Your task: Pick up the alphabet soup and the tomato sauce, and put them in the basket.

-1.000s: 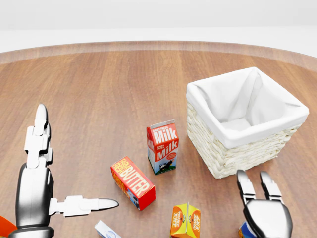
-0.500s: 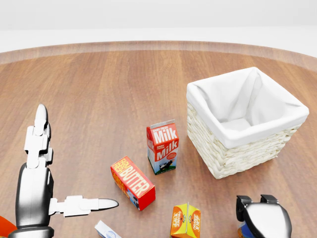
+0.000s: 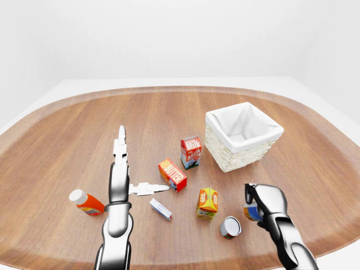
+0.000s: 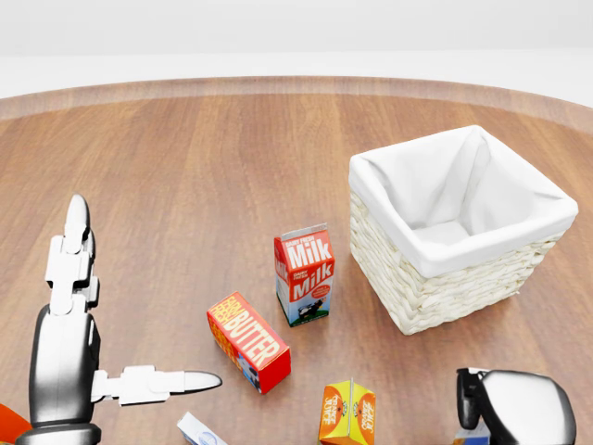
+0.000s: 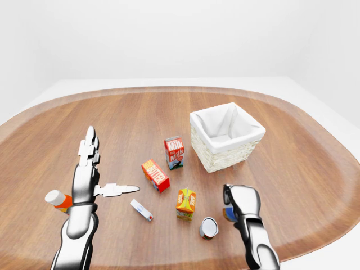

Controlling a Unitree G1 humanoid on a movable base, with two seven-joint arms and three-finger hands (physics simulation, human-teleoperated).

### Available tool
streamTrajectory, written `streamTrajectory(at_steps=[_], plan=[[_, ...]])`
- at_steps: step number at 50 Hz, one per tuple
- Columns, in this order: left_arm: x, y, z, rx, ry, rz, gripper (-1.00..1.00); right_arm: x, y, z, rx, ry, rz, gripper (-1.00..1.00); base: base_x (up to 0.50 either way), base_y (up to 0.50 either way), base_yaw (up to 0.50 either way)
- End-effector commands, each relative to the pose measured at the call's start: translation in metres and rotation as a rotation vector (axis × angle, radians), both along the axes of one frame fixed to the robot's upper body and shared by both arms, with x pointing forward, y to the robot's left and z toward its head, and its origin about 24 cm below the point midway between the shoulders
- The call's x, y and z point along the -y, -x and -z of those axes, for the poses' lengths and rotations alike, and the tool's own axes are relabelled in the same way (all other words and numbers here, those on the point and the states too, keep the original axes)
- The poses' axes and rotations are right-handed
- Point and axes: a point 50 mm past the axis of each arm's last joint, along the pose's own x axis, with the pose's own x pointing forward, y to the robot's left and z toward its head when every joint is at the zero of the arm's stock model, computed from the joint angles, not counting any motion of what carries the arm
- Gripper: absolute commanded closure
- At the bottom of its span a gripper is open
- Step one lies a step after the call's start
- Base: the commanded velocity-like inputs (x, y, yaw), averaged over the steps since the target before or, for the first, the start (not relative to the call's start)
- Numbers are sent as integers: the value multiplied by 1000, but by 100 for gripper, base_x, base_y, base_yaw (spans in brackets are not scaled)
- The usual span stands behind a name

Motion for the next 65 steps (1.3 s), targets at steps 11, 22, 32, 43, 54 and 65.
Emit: streamTrajectory(at_steps=[11,22,32,43,54,65], plan=[[0,0,0,0,2,0,-100,17,19,-67,197,-47,133,100,0,0,0],[0,0,0,2,5,-1,-100,17,22,-93,295,-127,153,100,0,0,0],[-1,-1,0,1,7,-4,-100,12,21,-116,391,-213,132,100,0,0,0],[-1,-1,0,1,9,-5,-100,4,11,-138,458,-246,62,100,0,0,0],[-1,0,0,2,8,-1,-100,-5,-2,-159,519,-249,-22,100,0,0,0],[0,0,1,-2,7,0,-100,-8,-30,-176,557,-251,-77,100,0,0,0]])
